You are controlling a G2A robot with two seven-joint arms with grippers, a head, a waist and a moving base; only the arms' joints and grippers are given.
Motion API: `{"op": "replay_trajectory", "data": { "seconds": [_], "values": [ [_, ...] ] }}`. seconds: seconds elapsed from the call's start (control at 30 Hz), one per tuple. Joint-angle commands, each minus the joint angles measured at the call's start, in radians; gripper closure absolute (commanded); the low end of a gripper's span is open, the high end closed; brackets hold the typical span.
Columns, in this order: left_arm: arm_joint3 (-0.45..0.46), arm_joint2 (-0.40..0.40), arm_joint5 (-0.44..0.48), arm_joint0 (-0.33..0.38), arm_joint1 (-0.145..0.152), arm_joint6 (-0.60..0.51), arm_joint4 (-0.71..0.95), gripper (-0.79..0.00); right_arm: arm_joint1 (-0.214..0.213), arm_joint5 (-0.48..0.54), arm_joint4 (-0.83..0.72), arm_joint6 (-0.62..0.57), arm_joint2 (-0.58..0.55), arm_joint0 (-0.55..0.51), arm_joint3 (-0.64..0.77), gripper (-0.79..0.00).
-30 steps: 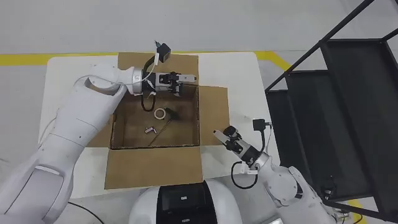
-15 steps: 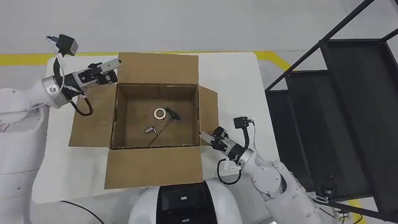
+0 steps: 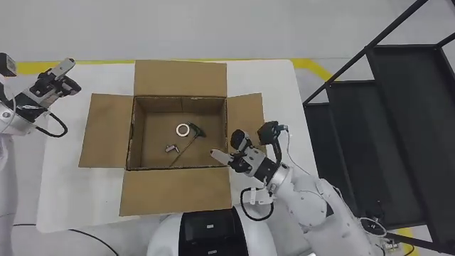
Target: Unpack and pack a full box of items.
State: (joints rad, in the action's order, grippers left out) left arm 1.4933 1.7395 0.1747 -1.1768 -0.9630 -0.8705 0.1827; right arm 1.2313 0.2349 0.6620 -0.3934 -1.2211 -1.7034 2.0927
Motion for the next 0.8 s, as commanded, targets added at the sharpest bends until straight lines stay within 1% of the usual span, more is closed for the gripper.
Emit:
{"op": "replay_trajectory", "data": {
  "seconds": [0.0,0.1,0.17,0.2,0.3,0.37,0.47,0.53,0.6,0.77],
  "values": [
    [-0.001,0.009,-0.001,-0.019,0.001,0.038,-0.021,-0.785,0.004,-0.030,0.068,-0.030,0.050,0.052,-0.024,-0.785],
    [-0.015,0.018,-0.004,-0.036,0.002,0.101,-0.061,-0.785,0.016,-0.096,0.211,-0.071,0.148,0.149,-0.089,-0.785],
    [-0.028,0.016,-0.022,-0.039,0.001,0.120,-0.050,-0.785,0.026,-0.143,0.306,-0.082,0.213,0.207,-0.131,-0.785],
    [-0.037,0.017,-0.012,-0.039,0.002,0.128,-0.067,-0.785,0.031,-0.160,0.346,-0.086,0.244,0.231,-0.150,-0.785],
    [-0.079,0.009,0.000,-0.034,0.000,0.144,-0.059,-0.785,0.046,-0.209,0.407,-0.096,0.313,0.289,-0.194,-0.785],
    [-0.079,0.009,0.000,-0.034,0.000,0.144,-0.059,-0.785,0.055,-0.244,0.466,-0.119,0.351,0.324,-0.222,-0.785],
    [-0.079,0.009,0.000,-0.034,0.000,0.144,-0.059,-0.785,0.070,-0.293,0.495,-0.165,0.400,0.368,-0.266,-0.785],
    [-0.079,0.009,0.000,-0.034,0.000,0.144,-0.059,-0.785,0.082,-0.313,0.490,-0.200,0.425,0.401,-0.293,-0.785],
    [-0.079,0.009,0.000,-0.034,0.000,0.144,-0.059,-0.785,0.092,-0.328,0.480,-0.212,0.442,0.433,-0.319,-0.785],
    [-0.079,0.009,0.000,-0.034,0.000,0.144,-0.059,-0.785,0.092,-0.328,0.480,-0.212,0.442,0.433,-0.319,-0.785]
  ]
}}
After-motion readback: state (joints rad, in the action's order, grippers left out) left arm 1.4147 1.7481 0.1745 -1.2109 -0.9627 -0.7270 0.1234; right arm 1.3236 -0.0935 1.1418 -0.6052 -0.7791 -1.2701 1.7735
